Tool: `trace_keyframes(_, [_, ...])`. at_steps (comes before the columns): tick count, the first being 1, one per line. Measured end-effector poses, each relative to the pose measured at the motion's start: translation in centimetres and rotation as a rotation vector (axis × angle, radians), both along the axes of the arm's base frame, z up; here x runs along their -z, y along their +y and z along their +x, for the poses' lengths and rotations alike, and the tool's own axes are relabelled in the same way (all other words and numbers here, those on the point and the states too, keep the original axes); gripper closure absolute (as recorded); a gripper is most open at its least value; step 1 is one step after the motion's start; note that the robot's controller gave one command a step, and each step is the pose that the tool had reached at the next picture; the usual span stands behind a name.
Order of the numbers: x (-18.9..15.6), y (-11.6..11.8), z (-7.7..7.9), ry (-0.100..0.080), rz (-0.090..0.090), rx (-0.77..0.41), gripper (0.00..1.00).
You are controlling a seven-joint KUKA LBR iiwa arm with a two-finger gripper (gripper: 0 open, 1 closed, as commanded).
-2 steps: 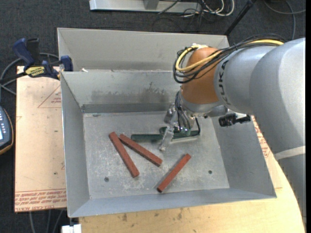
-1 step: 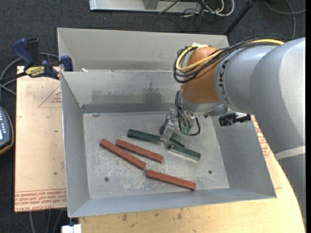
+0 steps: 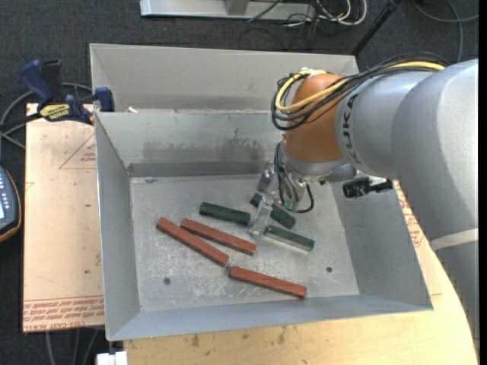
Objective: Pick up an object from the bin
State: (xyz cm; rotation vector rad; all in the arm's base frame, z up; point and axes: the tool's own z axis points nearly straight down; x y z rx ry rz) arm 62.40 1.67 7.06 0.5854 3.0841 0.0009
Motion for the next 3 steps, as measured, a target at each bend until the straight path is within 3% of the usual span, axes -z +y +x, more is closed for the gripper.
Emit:
trace_keyframes(1, [0.0,-5.7,0.4,-0.002,-0.001,0.047,0.00])
trace_keyframes(2, [0.0,-5.4,0.4,-0.001,0.000,0.041,1.00])
trace_keyframes(3, [-17.7,-4.2,-0.8,-0.010,0.001,0.055,1.00])
